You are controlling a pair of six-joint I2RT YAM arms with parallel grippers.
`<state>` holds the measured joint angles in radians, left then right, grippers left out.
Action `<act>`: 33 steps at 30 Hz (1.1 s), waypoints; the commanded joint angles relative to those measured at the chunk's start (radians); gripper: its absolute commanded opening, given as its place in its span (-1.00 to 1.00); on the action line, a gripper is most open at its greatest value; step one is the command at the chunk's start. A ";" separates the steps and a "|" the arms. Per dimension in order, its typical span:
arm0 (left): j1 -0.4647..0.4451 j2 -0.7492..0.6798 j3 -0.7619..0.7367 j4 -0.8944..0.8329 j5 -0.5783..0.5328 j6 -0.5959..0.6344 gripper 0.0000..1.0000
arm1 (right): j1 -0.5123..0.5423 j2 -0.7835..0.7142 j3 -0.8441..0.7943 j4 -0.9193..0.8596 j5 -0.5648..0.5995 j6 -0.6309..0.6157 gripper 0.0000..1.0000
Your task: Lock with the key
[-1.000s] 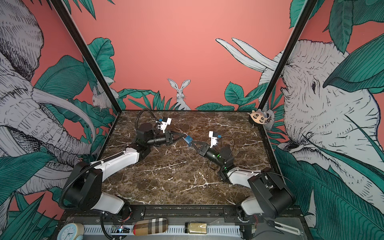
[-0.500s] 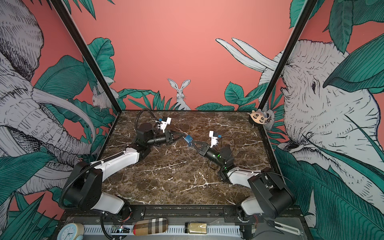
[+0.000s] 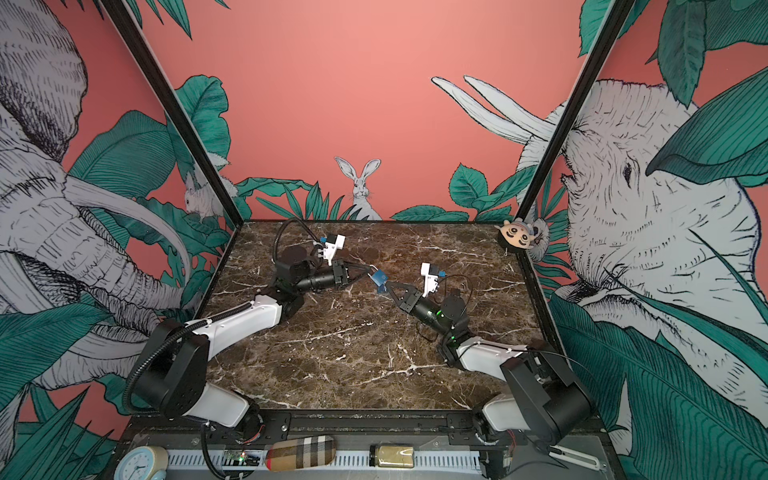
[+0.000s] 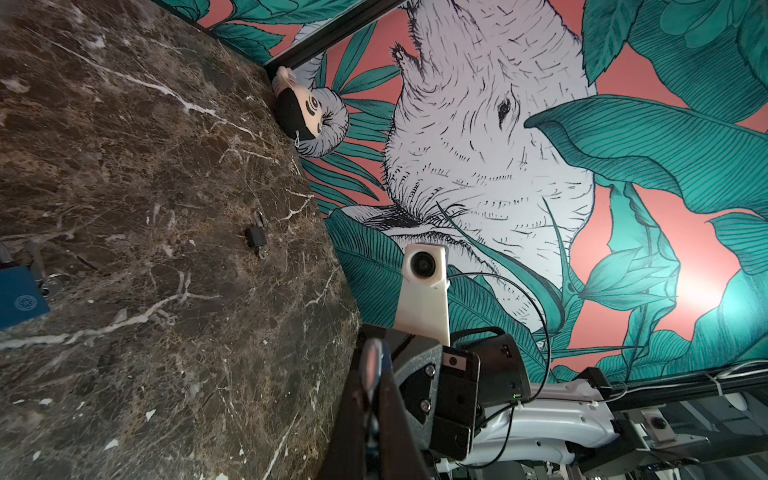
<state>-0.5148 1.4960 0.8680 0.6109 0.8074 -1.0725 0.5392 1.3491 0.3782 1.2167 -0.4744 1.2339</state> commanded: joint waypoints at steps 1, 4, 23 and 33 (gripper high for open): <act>0.001 -0.007 0.003 0.026 -0.016 0.027 -1.00 | -0.023 -0.061 -0.015 0.011 -0.002 -0.022 -1.00; 0.004 0.008 0.002 0.037 -0.013 0.024 -1.00 | -0.037 -0.095 -0.027 -0.019 -0.012 -0.027 -1.00; 0.003 0.106 0.124 -0.125 0.046 0.091 -1.00 | -0.226 -0.386 -0.121 -0.364 -0.076 -0.054 -1.00; -0.008 0.320 0.367 -0.385 0.133 0.238 -1.00 | -0.431 -0.624 -0.091 -0.888 -0.216 -0.182 -1.00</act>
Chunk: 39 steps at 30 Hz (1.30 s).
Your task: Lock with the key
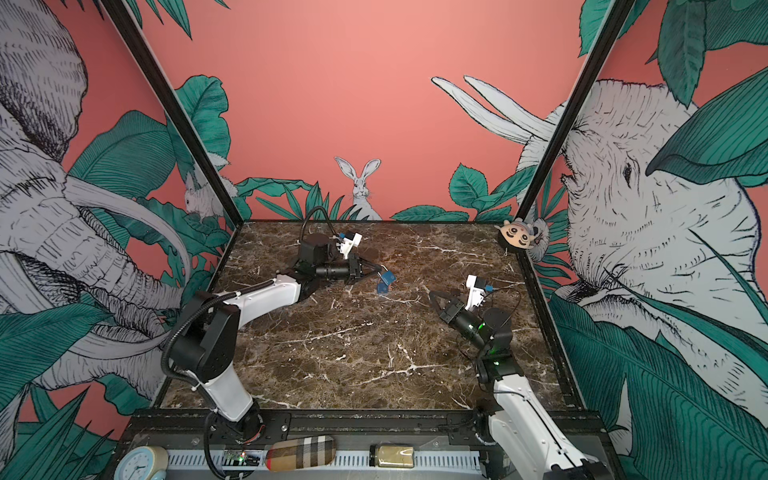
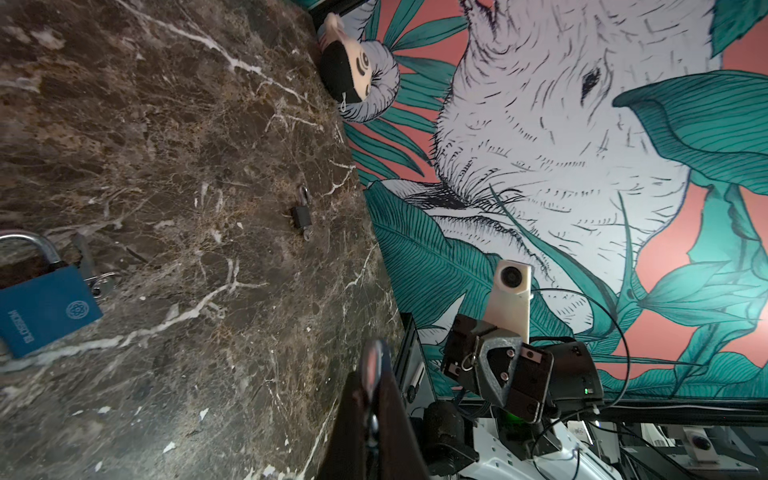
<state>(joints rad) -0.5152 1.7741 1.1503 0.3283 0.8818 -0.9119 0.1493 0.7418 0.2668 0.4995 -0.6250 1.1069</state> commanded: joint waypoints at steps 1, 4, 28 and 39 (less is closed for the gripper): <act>-0.012 0.069 0.116 -0.114 0.065 0.084 -1.00 | -0.054 -0.014 0.017 -0.187 -0.075 -0.061 -1.00; -0.029 0.169 0.232 -0.163 0.082 0.111 -1.00 | -0.077 0.019 0.020 -0.238 -0.077 -0.099 -1.00; -0.070 0.730 0.927 -0.713 0.036 0.378 -1.00 | -0.093 0.298 0.108 -0.280 -0.010 -0.255 -1.00; -0.080 0.794 1.029 -0.816 0.021 0.421 -1.00 | -0.093 0.485 0.183 -0.234 0.005 -0.272 -1.00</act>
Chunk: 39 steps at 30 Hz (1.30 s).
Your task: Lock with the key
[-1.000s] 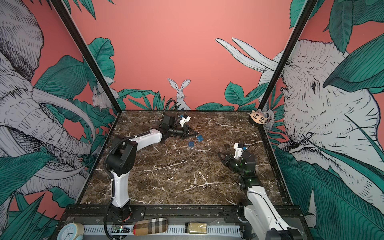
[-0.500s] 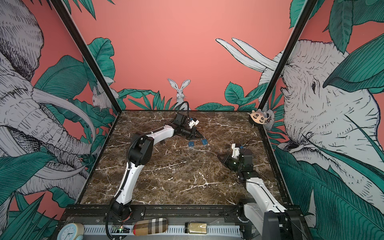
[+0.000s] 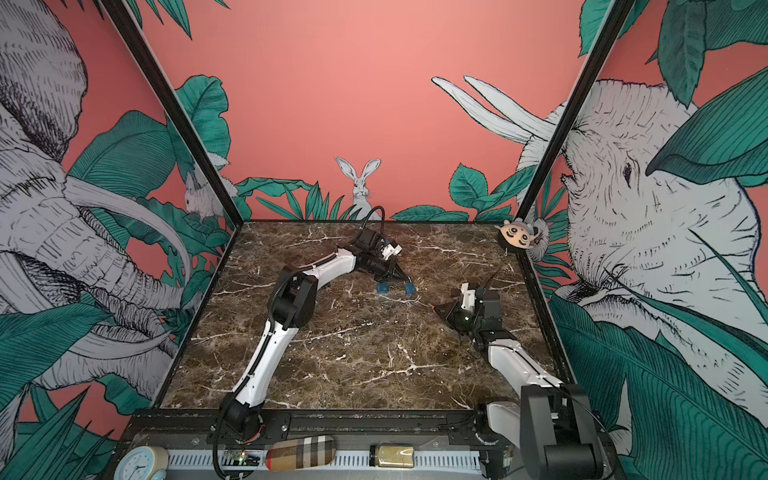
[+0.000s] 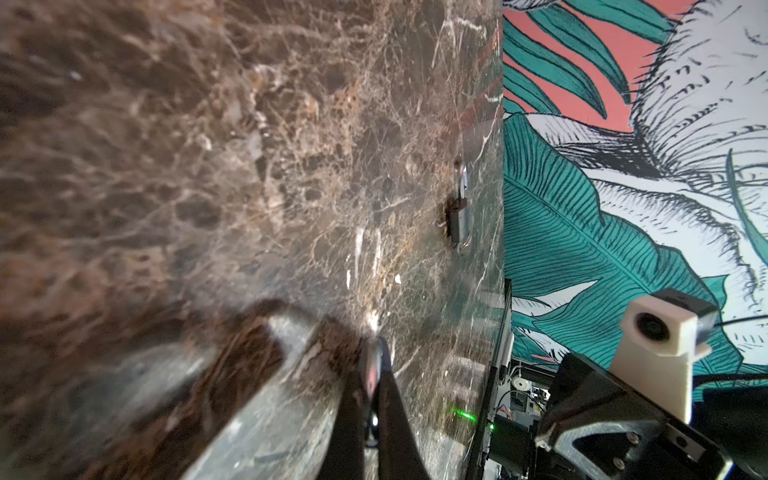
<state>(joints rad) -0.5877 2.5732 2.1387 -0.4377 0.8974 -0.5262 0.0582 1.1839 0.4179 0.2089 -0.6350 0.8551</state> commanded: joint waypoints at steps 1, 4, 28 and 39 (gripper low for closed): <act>-0.009 -0.005 0.046 -0.059 0.004 0.043 -1.00 | -0.001 0.059 0.039 0.057 0.018 -0.025 -1.00; -0.009 -0.003 0.056 -0.085 -0.005 0.061 -1.00 | -0.001 0.104 0.062 0.054 0.038 -0.037 -1.00; -0.017 0.109 0.207 -0.175 -0.045 0.068 -0.72 | 0.044 0.292 0.185 0.131 0.087 -0.017 -1.00; -0.017 0.138 0.292 -0.224 -0.094 0.084 -0.52 | 0.076 0.333 0.236 0.079 0.168 -0.037 -1.00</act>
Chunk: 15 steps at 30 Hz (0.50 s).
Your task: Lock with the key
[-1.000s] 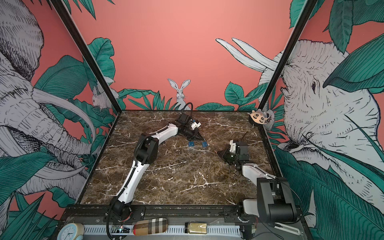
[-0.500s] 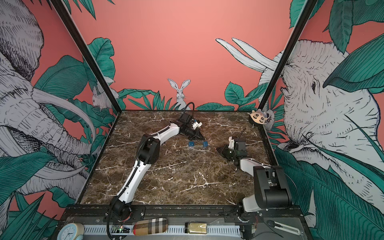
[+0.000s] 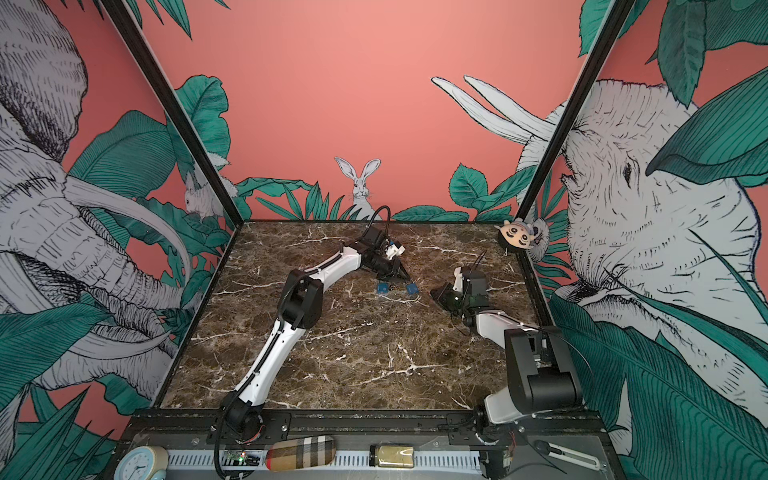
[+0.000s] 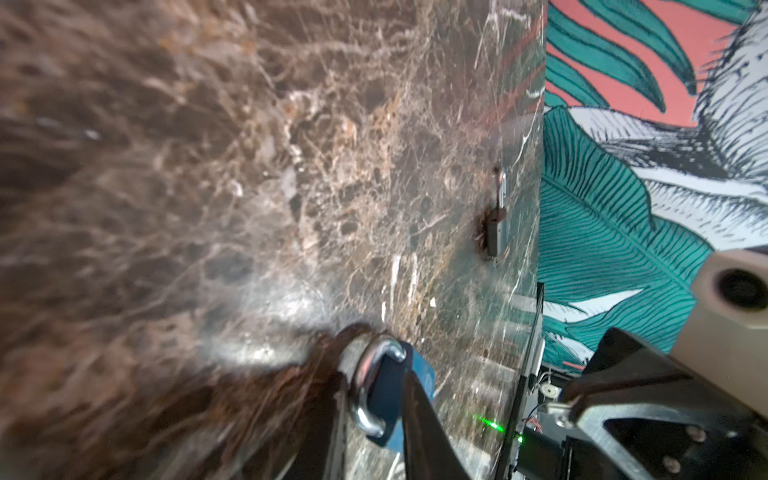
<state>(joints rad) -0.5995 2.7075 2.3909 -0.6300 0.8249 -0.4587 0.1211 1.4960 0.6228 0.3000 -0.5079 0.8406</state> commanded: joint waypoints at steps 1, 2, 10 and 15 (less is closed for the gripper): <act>-0.004 0.003 0.046 -0.031 -0.019 0.016 -0.50 | 0.016 0.031 0.042 -0.021 0.049 -0.024 -1.00; -0.004 -0.001 0.051 -0.032 -0.018 0.015 -0.49 | 0.019 0.043 0.050 -0.028 0.057 -0.026 -1.00; -0.003 -0.063 0.047 -0.049 -0.035 0.035 -0.46 | 0.048 0.168 0.130 -0.056 0.120 -0.035 -1.00; -0.001 -0.188 -0.044 -0.038 -0.071 0.073 -0.45 | 0.059 0.255 0.189 -0.056 0.126 -0.035 -1.00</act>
<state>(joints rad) -0.5995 2.6686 2.3840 -0.6537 0.7788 -0.4301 0.1711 1.7199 0.7769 0.2462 -0.4107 0.8207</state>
